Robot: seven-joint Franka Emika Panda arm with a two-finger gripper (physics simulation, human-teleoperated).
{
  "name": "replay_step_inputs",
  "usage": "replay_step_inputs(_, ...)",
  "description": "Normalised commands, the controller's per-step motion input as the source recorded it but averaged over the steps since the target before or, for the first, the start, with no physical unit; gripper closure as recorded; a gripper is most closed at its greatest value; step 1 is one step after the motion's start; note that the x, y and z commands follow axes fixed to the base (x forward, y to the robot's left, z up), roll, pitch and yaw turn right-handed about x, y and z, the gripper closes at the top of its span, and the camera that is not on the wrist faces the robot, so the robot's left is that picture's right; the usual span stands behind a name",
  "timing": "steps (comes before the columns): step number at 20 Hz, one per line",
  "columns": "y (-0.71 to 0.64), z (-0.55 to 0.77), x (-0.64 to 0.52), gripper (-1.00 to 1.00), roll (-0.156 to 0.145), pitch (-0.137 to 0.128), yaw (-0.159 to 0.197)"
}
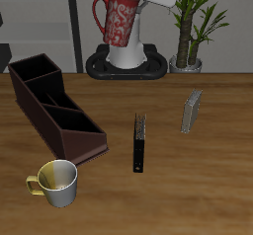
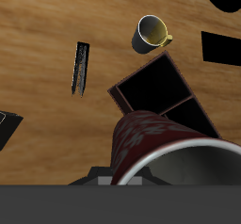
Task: Place the red mug into the right desk caddy's right compartment
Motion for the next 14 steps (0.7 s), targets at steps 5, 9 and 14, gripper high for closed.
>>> replay_step_inputs(5, -0.24, 0.11, -0.31, 1.00, -0.086, -0.023, -0.018)
replay_step_inputs(9, -0.19, -0.05, -0.14, 1.00, -0.054, 0.031, -0.017)
replay_step_inputs(14, -0.29, -0.07, -0.33, 1.00, -0.091, 0.011, -0.025)
